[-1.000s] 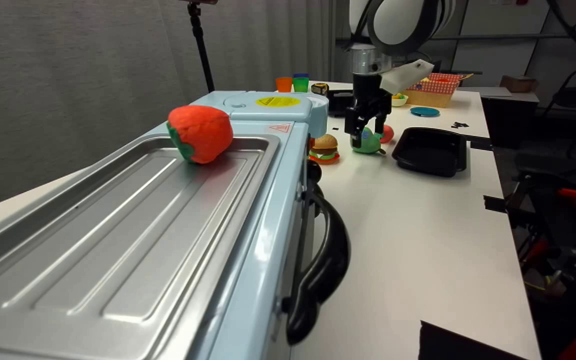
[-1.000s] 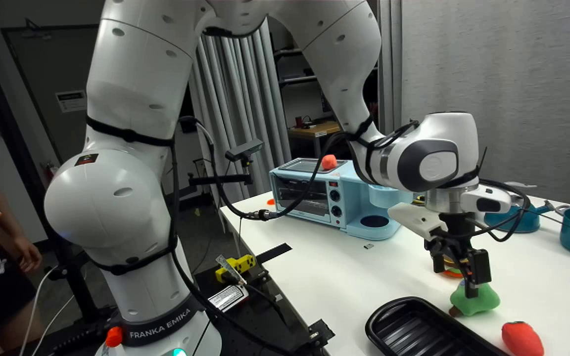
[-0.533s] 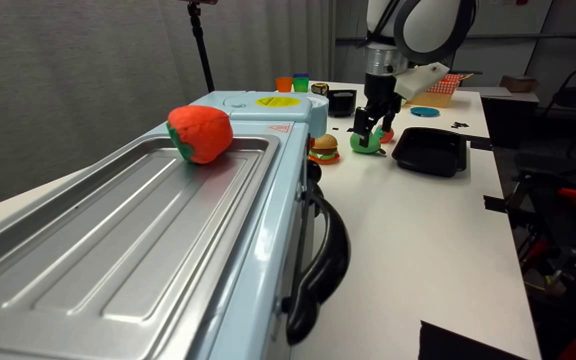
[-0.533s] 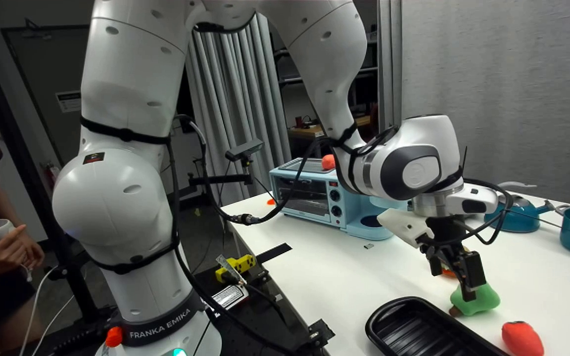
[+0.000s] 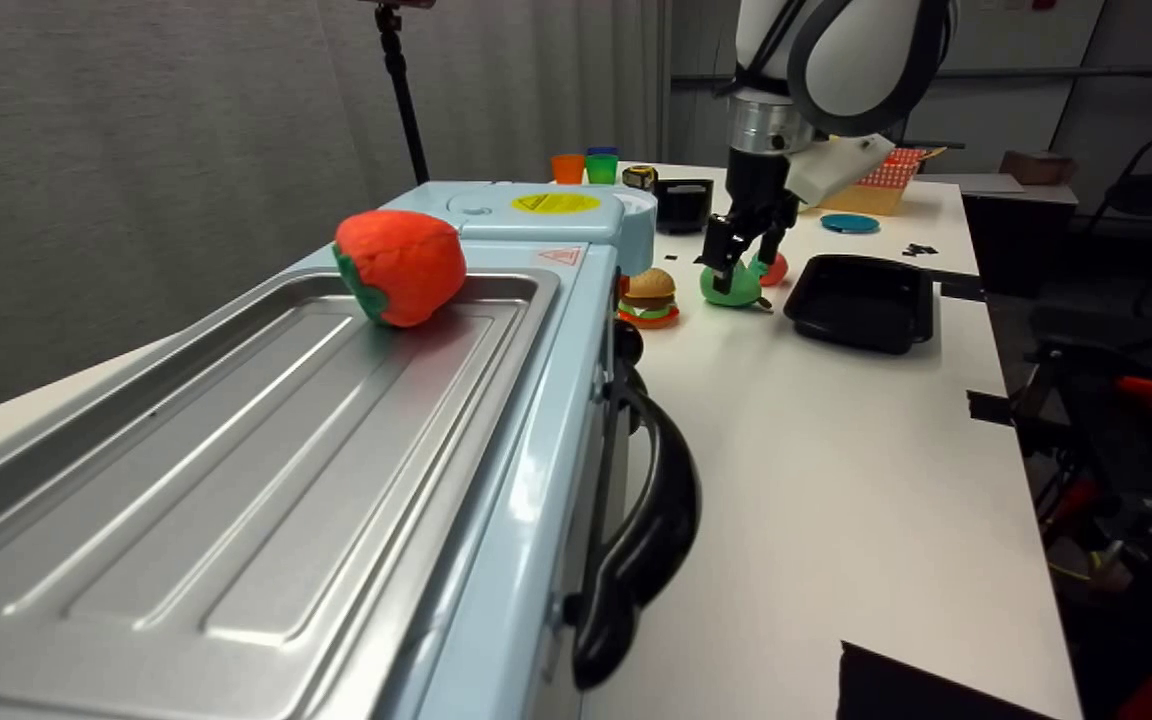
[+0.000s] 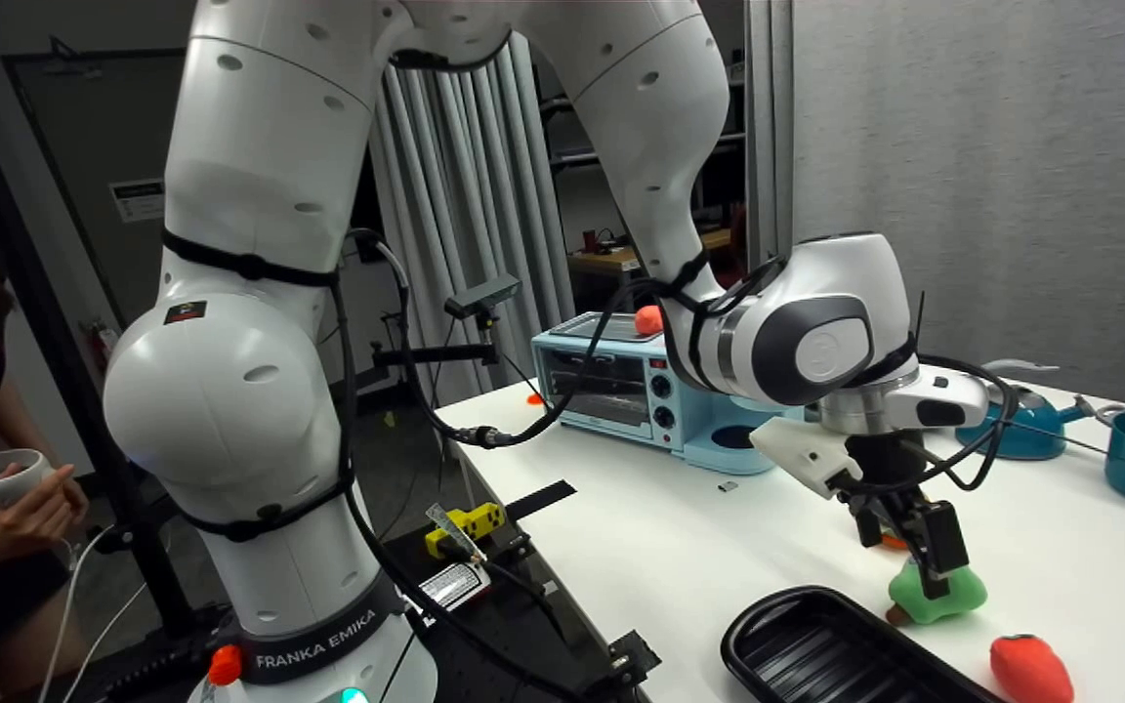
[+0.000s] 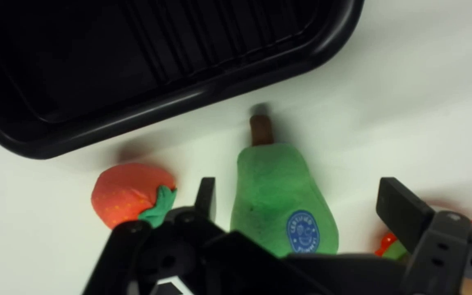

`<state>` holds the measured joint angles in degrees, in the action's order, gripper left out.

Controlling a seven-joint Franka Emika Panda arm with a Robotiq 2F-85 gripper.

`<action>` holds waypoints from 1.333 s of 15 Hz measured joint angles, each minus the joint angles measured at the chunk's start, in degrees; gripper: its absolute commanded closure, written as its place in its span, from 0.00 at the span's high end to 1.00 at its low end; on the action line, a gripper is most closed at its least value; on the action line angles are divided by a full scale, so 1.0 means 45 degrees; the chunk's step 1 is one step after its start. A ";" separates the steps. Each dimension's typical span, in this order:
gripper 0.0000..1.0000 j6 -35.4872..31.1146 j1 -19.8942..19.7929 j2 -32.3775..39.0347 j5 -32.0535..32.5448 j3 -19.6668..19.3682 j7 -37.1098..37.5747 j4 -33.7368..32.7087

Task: Stand the sandwich plush toy and the pear plush toy upright, then place the strawberry plush toy on the tray

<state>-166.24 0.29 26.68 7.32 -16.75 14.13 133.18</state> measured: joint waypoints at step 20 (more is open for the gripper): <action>0.02 0.0173 -0.0862 0.0972 -0.0629 0.0447 -0.0653 -0.1278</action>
<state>-165.47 -3.59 31.05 4.49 -14.74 11.19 127.43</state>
